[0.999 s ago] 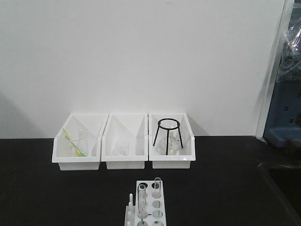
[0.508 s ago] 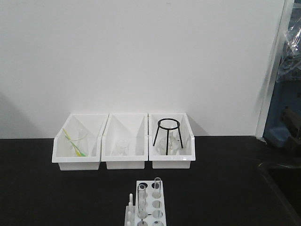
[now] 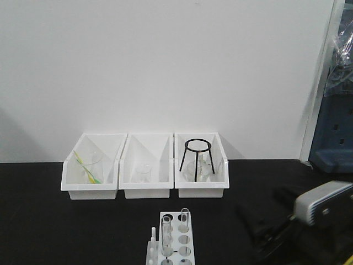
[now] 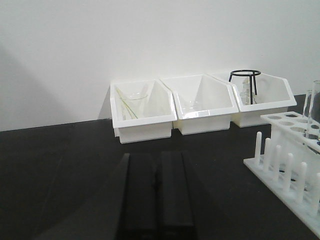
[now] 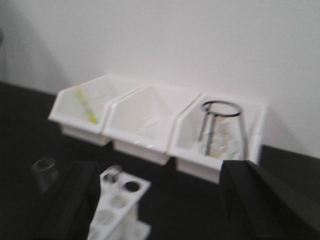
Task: Flip and reinsert test tube from rack
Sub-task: 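Close the right gripper around the clear glass test tube in the rack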
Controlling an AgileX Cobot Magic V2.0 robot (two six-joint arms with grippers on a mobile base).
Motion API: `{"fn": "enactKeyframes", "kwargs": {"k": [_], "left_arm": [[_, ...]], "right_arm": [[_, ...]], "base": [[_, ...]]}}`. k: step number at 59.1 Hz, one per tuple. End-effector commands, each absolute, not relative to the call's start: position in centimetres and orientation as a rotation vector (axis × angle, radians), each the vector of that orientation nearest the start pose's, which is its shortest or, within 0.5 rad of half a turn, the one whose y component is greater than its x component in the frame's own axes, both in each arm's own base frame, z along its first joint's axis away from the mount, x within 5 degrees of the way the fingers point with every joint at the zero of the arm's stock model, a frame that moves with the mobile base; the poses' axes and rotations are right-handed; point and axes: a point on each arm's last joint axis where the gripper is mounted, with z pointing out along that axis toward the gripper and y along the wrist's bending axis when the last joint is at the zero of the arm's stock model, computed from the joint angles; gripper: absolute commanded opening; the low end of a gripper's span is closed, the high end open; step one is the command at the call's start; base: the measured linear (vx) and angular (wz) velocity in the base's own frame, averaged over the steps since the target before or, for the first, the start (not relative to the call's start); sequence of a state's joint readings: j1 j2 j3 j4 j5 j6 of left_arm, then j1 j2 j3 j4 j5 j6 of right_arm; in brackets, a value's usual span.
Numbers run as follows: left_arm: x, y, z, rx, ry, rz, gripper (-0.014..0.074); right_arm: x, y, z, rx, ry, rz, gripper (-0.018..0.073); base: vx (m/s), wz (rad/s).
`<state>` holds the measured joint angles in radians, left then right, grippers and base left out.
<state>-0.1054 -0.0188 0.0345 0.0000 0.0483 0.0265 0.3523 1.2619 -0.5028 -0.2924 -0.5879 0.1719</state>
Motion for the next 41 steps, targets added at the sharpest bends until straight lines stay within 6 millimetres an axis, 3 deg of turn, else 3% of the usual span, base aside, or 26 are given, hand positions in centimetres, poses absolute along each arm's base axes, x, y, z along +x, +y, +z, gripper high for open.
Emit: {"fn": "enactKeyframes", "kwargs": {"k": [1,8,15,41], "left_arm": [[5.5,-0.6,20.8,0.094,1.450,-0.067,-0.0006],[5.5,-0.6,20.8,0.094,1.450,-0.067,-0.0006],[5.5,-0.6,20.8,0.094,1.450,-0.067,-0.0006],[5.5,-0.6,20.8,0.094,1.450,-0.067,-0.0006]], "right_arm": [[23.3,12.7,25.9,-0.560,1.442,0.464,0.0508],[24.1,15.5,23.7,-0.636,1.424,0.550,0.0495],[25.5,16.8,22.2,-0.662,1.438,0.582,0.0493],[30.0,20.0,20.8,-0.709,1.410,0.653,0.0493]], "base": [[0.00,0.00],[0.00,0.00],[0.00,0.00],[0.00,0.00]]}}
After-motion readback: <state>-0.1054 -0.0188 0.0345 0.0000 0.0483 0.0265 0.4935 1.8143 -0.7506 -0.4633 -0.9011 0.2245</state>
